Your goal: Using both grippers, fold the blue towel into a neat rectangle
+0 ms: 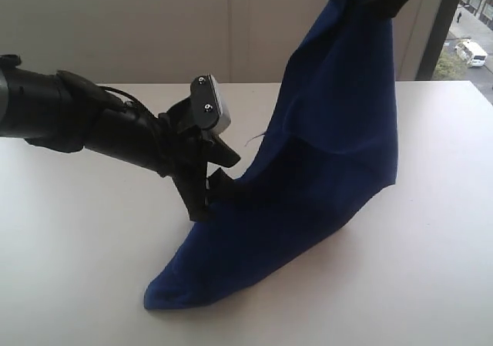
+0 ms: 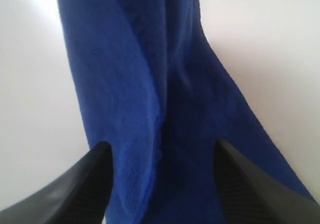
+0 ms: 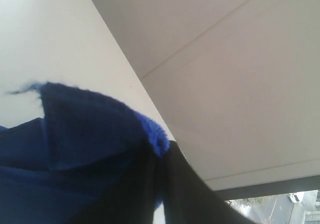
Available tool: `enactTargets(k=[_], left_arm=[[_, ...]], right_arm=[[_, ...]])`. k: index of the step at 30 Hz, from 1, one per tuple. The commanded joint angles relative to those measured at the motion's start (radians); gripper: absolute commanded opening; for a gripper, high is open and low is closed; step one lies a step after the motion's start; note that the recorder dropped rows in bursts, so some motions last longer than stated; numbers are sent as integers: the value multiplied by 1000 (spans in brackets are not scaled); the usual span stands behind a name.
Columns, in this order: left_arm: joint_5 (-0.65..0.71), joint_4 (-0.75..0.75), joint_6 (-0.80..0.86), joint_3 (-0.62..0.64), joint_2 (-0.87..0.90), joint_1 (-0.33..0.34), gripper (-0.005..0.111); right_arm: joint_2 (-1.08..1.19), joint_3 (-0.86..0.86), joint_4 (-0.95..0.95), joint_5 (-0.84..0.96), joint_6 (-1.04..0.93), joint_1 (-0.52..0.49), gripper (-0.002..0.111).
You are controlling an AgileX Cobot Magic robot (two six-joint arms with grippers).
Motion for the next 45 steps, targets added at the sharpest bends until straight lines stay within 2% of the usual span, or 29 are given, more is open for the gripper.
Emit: enactTargets(k=[1,5,7,9,10,11,12,15,18,23,31,36,42,45], left_arm=[[-21,-62,73,1,42,-1,63],[-64,-104,118,1,75,-1,63],[-85,-133,142,1,86,-1,58],[-105,-161,176,1,90,-1,46],[-112,-167,182,1,90,-1,36],[-119,-167,182,1,90,-1,25],[-121,-167,200,-3,90,-1,2],[-186,-143,195,-5,41,-1,0],[-371,-140,197,-5,-76,-1,0],[-591,-151,266,-5,-235,-1,0],[-617,-141,277,-5,-460,-1,0],[-649,-141,277,6,-571,-1,0],[-498,-148,277,125,-696,-1,0],[-500,-160,277,192,-769,-1,0]], right_arm=[[-1,1,-7,-12,10,-4,0],[-1,1,-7,-14,10,-4,0],[-1,1,-7,-14,10,-4,0],[-1,1,-7,-13,12,-4,0],[-1,1,-7,-13,16,-4,0],[-1,1,-7,-13,24,-4,0],[-1,1,-22,-11,42,-4,0],[-1,1,-110,1,106,-4,0],[-1,1,-293,45,218,-4,0],[-1,1,-382,61,324,-4,0],[-11,1,-399,83,369,-4,0],[-57,1,-503,130,485,-4,0],[-133,11,-389,237,505,-4,0],[-170,49,-375,290,505,-4,0]])
